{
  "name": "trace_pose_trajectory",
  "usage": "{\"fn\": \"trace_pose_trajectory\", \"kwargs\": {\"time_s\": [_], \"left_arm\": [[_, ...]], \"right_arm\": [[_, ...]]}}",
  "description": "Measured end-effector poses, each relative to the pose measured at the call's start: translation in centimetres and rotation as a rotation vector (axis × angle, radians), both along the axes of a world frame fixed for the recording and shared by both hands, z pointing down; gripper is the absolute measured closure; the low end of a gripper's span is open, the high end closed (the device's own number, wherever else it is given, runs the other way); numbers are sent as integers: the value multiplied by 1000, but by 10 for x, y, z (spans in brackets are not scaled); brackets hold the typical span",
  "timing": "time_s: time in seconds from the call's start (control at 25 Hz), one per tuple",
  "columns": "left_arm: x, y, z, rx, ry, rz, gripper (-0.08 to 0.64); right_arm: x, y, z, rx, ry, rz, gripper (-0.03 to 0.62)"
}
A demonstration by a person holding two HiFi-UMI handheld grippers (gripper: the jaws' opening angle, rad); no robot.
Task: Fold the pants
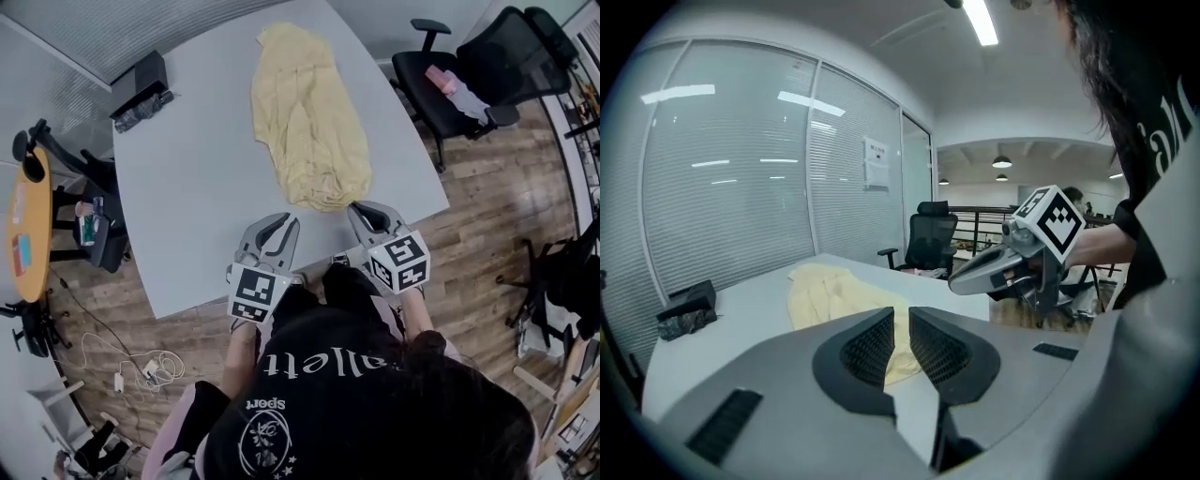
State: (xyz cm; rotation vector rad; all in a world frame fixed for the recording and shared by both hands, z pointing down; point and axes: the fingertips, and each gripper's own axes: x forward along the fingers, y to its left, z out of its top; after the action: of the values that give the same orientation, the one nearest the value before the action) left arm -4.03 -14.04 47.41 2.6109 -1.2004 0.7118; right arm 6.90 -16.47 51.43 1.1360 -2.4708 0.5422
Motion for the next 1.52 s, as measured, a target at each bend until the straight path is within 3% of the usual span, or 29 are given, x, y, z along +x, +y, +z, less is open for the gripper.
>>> {"fn": "trace_pose_trajectory", "kwargs": {"time_s": [0.08, 0.24, 0.44, 0.6, 0.72, 1.04, 1.28, 1.4, 1.52], "left_arm": [[4, -3, 12, -25, -14, -11, 507], [11, -10, 39, -83, -45, -22, 437], [16, -30, 78, -136, -25, -61, 361], [15, -44, 116, -180, -98, -70, 328], [16, -50, 136, -211, -138, -60, 313], [29, -60, 168, -251, -213, -34, 287], [38, -66, 184, -284, -229, -41, 288], [39, -66, 192, -304, -228, -37, 290], [42, -64, 199, -315, -237, -20, 328]], "right_arm": [[8, -8, 10, -14, 4, -5, 561], [20, -20, 31, -50, 27, -21, 560], [33, -28, 62, -91, 83, -80, 560], [42, -31, 97, -149, 138, -143, 550], [46, -33, 118, -180, 176, -210, 448], [41, -35, 150, -113, 355, -476, 347], [26, -40, 158, -85, 403, -588, 345], [18, -41, 163, -94, 402, -583, 348], [14, -41, 167, -130, 359, -535, 401]]}}
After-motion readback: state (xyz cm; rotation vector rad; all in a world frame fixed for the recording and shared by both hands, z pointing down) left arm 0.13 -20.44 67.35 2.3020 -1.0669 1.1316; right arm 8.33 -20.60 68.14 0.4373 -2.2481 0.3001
